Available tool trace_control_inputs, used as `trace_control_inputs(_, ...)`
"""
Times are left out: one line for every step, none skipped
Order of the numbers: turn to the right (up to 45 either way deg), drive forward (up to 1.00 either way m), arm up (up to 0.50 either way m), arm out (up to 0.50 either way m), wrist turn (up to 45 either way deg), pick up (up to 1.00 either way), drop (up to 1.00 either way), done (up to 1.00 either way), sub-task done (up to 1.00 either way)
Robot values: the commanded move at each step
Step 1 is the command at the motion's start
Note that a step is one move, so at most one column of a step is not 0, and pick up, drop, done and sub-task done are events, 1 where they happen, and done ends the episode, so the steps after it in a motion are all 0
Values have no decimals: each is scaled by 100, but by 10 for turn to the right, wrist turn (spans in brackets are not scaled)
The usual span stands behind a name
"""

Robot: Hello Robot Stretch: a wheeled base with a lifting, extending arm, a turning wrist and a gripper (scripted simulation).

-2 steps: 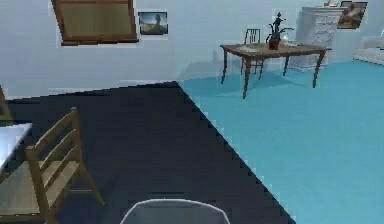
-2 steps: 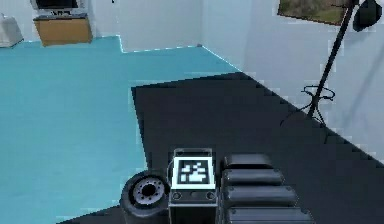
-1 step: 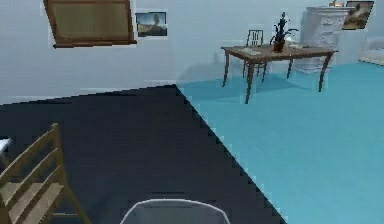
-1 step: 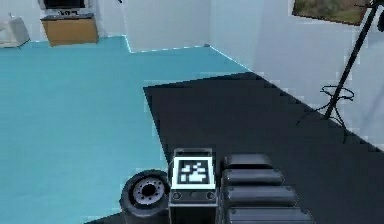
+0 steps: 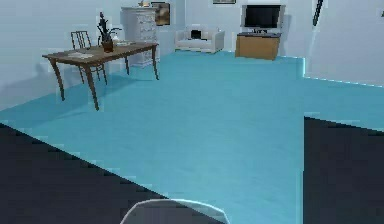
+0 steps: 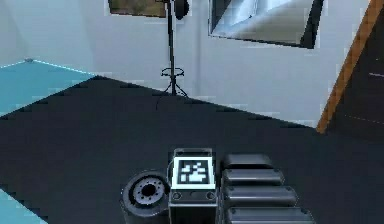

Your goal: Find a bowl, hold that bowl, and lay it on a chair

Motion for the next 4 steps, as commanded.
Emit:
trace_control_inputs(240,0,0,0,0,0,0,0,0)
trace_control_inputs(0,20,0,0,0,0,0,0,0)
trace_control_inputs(450,0,0,0,0,0,0,0,0)
trace_control_inputs(390,0,0,0,0,0,0,0,0)
